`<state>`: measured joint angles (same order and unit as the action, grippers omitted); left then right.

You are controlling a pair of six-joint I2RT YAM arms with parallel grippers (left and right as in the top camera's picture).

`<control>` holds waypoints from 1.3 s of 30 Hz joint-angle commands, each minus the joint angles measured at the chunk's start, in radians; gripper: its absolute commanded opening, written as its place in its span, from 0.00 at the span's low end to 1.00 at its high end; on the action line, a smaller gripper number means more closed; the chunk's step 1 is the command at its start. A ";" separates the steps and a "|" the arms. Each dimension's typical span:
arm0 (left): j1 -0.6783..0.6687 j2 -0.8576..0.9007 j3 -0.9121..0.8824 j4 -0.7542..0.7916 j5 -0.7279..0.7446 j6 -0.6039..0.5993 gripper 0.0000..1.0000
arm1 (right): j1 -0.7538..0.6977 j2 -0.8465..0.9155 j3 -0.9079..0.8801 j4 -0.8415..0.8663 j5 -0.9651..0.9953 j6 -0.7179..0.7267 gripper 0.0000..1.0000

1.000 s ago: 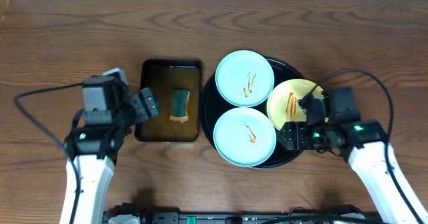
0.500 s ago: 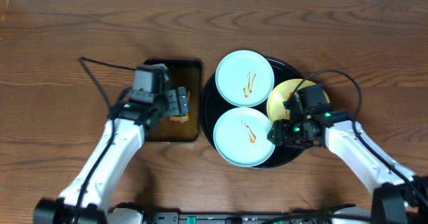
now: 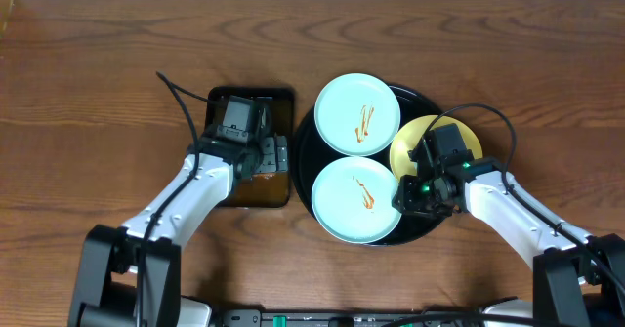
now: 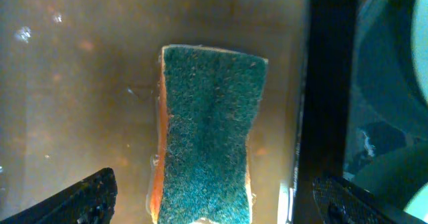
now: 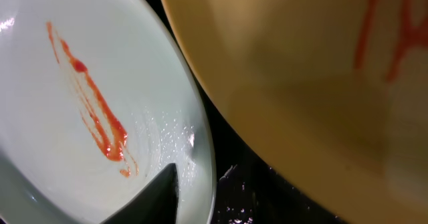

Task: Clean dirty plates on tray and stack at the side
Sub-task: 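Grasp the green sponge with the left gripper in the water tray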

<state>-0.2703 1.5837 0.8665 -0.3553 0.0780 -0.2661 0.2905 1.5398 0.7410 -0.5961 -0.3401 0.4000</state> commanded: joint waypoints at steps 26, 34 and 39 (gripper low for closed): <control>-0.008 0.128 0.021 0.088 -0.085 -0.002 0.45 | 0.009 0.003 -0.006 0.005 0.011 0.011 0.19; -0.009 0.117 0.021 0.103 -0.087 -0.001 0.07 | 0.009 0.003 -0.006 0.002 0.011 0.011 0.20; -0.008 0.060 0.022 0.119 -0.095 0.000 0.07 | 0.009 0.003 -0.006 0.002 0.010 0.011 0.19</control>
<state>-0.2798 1.6920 0.8677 -0.2459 0.0002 -0.2653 0.2905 1.5398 0.7410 -0.5934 -0.3363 0.4099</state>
